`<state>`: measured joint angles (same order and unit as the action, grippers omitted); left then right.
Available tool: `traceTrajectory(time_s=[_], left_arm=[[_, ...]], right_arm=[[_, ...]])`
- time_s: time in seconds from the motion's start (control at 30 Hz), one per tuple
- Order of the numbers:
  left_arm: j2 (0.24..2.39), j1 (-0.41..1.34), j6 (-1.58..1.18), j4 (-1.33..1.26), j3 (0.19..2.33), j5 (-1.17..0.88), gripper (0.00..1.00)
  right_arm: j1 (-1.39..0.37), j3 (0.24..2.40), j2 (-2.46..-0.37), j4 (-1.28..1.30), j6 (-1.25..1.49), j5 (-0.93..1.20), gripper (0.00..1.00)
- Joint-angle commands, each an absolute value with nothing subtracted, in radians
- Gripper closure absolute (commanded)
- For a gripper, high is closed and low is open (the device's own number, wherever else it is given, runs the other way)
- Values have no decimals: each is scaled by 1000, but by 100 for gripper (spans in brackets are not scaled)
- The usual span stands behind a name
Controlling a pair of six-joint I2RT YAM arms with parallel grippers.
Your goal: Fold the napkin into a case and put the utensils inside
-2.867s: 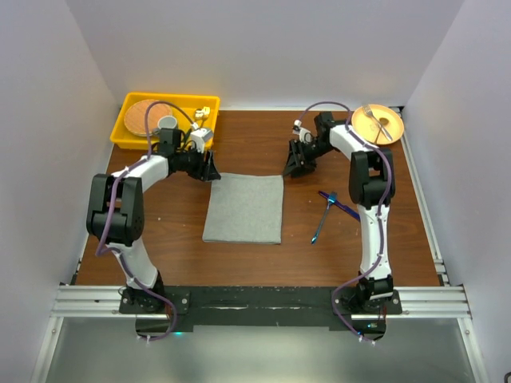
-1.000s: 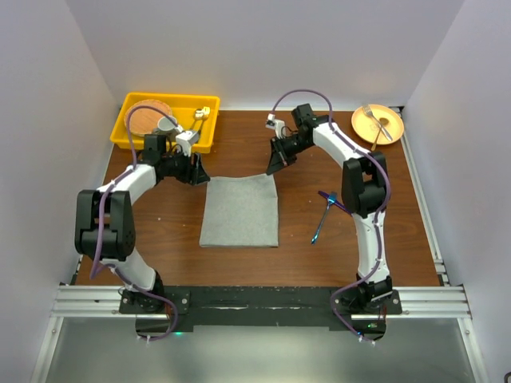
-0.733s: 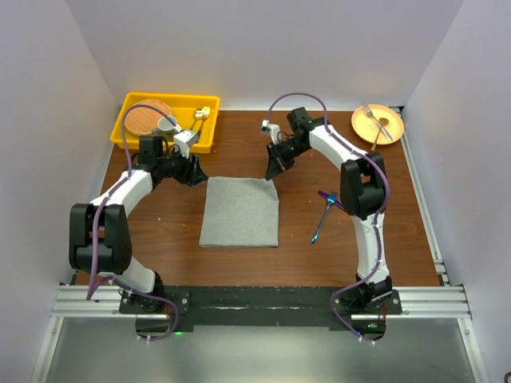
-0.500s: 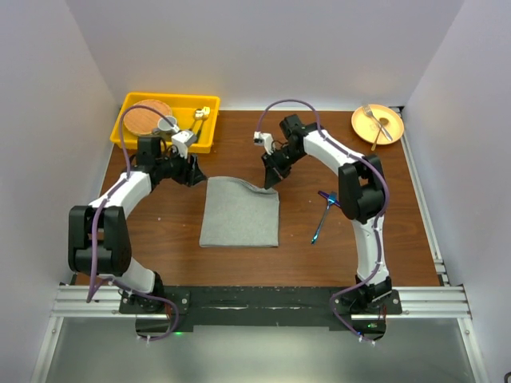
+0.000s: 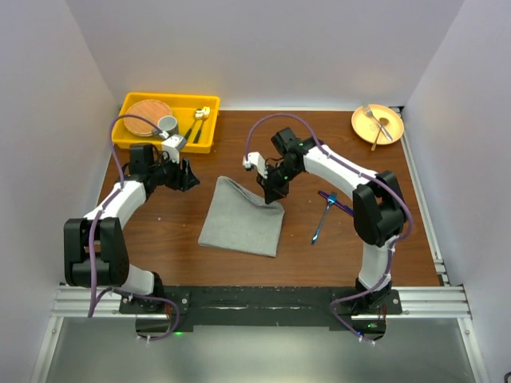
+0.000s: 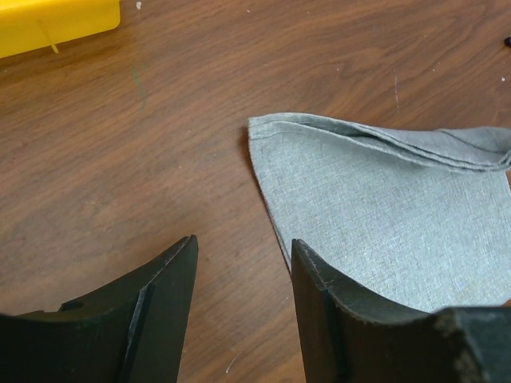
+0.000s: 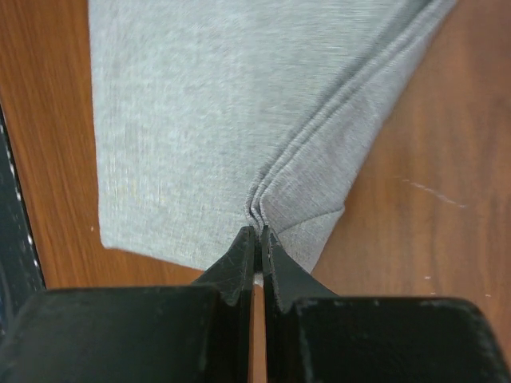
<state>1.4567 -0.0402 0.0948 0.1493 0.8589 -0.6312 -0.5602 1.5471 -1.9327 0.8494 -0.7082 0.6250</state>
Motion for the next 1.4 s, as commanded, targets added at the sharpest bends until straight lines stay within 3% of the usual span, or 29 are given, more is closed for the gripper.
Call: traceTrajectory(time_s=[0.0, 0.33, 0.73, 0.97, 1.1, 1.23, 1.37], left_arm=[[1411, -49, 86, 115, 830, -626, 45], [1394, -51, 118, 135, 816, -632, 45], [1448, -61, 167, 161, 867, -664, 45], [1534, -60, 94, 112, 939, -666, 35], [1575, -38, 112, 115, 976, -664, 40], [1608, -21, 285, 228, 1044, -730, 43], [1617, -14, 701, 339, 1078, -811, 44]], right_arm=[[-627, 1413, -1835, 781, -860, 565, 100], [-749, 1184, -1812, 605, -980, 421, 100], [-666, 1416, -1965, 664, -1034, 382, 100], [-663, 1376, -1902, 701, -1083, 405, 100], [-664, 1378, -1907, 704, -1074, 405, 100], [-661, 1379, -1893, 706, -1065, 420, 100], [-657, 1382, -1885, 710, -1058, 429, 100]])
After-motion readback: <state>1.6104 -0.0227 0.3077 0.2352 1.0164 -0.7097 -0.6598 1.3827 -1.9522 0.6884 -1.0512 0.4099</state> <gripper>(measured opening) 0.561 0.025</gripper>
